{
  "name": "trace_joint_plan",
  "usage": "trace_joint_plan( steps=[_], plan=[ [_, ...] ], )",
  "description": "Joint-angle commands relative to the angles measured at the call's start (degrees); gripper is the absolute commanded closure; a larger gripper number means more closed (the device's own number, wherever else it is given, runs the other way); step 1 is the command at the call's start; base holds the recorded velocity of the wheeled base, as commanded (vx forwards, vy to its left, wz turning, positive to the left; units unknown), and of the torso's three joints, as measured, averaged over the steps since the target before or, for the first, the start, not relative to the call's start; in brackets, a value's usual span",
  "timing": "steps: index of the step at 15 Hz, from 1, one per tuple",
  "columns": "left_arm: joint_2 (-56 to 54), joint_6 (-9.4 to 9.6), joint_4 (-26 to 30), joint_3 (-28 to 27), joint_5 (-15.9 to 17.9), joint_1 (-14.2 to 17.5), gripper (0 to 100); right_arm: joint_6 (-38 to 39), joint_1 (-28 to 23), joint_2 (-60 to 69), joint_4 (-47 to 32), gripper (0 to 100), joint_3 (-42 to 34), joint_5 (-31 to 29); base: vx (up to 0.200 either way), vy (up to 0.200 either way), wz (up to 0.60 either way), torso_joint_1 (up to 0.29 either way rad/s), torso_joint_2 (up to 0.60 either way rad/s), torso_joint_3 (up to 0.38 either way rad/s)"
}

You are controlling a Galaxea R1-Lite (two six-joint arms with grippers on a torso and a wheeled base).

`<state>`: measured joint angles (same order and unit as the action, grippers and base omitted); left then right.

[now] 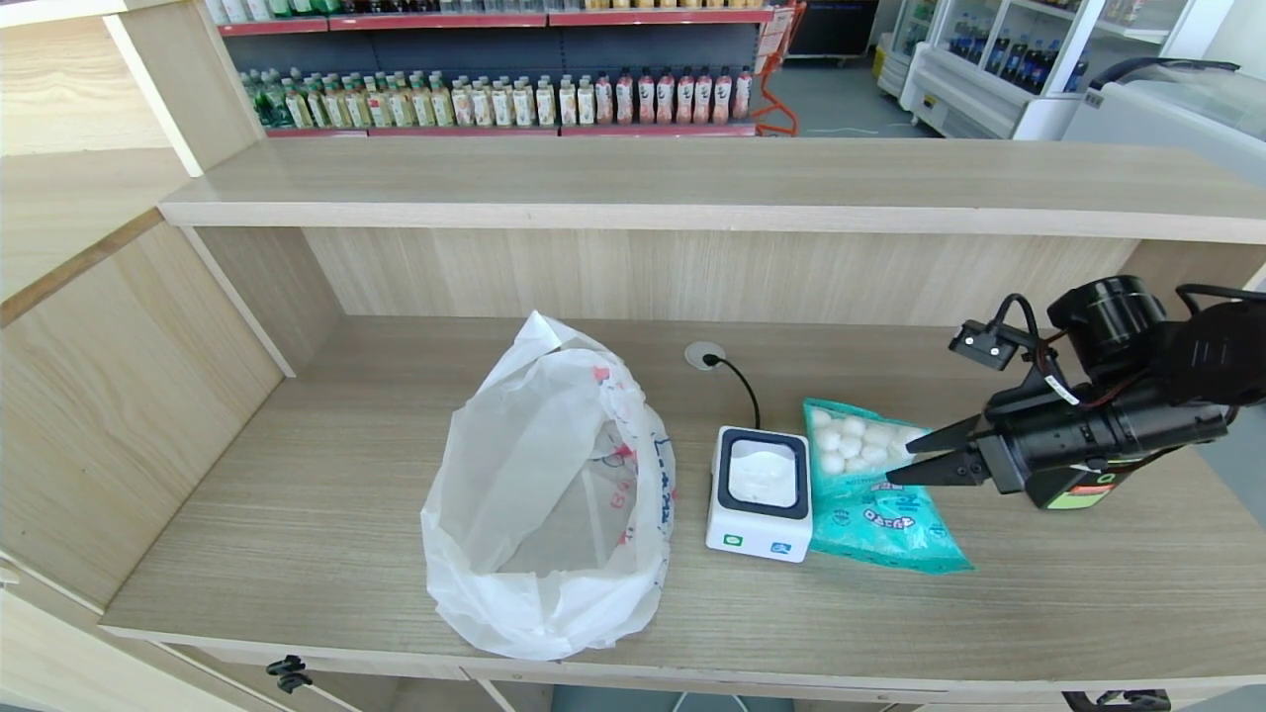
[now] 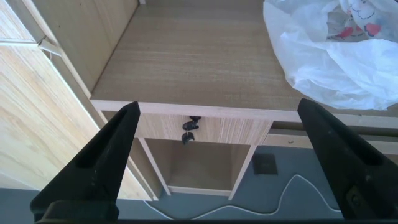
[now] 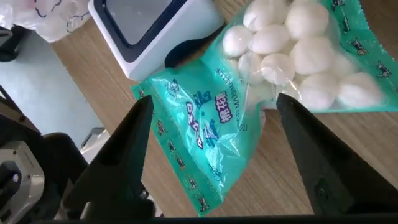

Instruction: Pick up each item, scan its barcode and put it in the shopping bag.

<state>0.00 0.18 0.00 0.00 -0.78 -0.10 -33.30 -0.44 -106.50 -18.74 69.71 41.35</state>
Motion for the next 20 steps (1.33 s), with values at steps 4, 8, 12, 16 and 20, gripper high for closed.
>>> trace_joint_plan(
  steps=[4,8,12,16,20],
  plan=[
    [0.1,-0.01,0.0,0.0,0.0,0.0,0,0.1,-0.3,-3.9,-0.1,0,0.6,0.2,0.0,0.0,0.0,0.0,0.0,0.0],
    [0.0,-0.01,0.0,0.0,0.0,0.0,0,0.1,0.6,-9.4,1.6,0,2.5,-0.2,0.0,0.0,0.0,0.0,0.0,0.0],
    [0.0,-0.01,0.0,0.0,0.0,0.0,0,0.3,0.9,-12.7,1.7,0,6.6,-1.4,0.0,0.0,0.0,0.0,0.0,0.0],
    [0.0,-0.01,0.0,0.0,0.0,0.0,0,0.5,0.9,-14.0,1.2,0,7.5,-2.1,0.0,0.0,0.0,0.0,0.0,0.0],
    [0.0,-0.01,0.0,0.0,0.0,0.0,0,1.5,2.0,-13.9,0.6,0,7.2,0.1,0.0,0.0,0.0,0.0,0.0,0.0]
  ],
)
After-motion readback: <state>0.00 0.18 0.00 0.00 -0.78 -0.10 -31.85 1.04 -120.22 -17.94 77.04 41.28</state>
